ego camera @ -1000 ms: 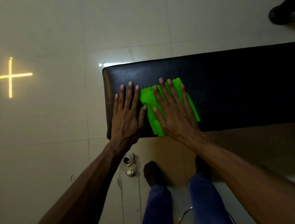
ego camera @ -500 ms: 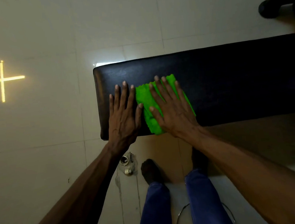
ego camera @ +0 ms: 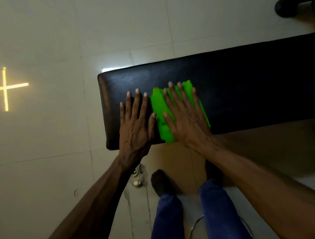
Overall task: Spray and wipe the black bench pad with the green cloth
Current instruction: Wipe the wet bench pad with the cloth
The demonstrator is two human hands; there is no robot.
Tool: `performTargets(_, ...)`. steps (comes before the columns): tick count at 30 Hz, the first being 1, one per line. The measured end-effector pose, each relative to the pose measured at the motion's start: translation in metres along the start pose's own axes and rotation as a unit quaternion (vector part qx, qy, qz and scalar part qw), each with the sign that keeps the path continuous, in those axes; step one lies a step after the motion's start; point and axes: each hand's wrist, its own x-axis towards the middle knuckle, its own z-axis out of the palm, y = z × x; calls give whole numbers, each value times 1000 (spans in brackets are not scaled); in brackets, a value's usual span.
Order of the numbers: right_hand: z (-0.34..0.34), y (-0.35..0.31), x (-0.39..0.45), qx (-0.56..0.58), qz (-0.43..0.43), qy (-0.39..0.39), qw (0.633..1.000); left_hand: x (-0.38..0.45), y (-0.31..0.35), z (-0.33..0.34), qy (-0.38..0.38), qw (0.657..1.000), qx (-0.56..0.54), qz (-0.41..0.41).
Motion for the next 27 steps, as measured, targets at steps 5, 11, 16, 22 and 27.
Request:
performTargets(5,-6,51,-51,-17,-54,-27,998,3,15,-1,-5,1000,-4,12)
performTargets(11,-10,56,-3,-23,118,56,991,1,43,16,-12,999,-7,45)
performTargets(16,-3,55,-25,-7,7,40,999,4,47,12,-22,999,-8,34)
performTargets(22,-23,143,-55,-41,28,27,998,24,61,12,-33,998,10,55)
performTargets(27,-24,122,-13,-17,133,76,988,34,83,37,-34,996,36,69)
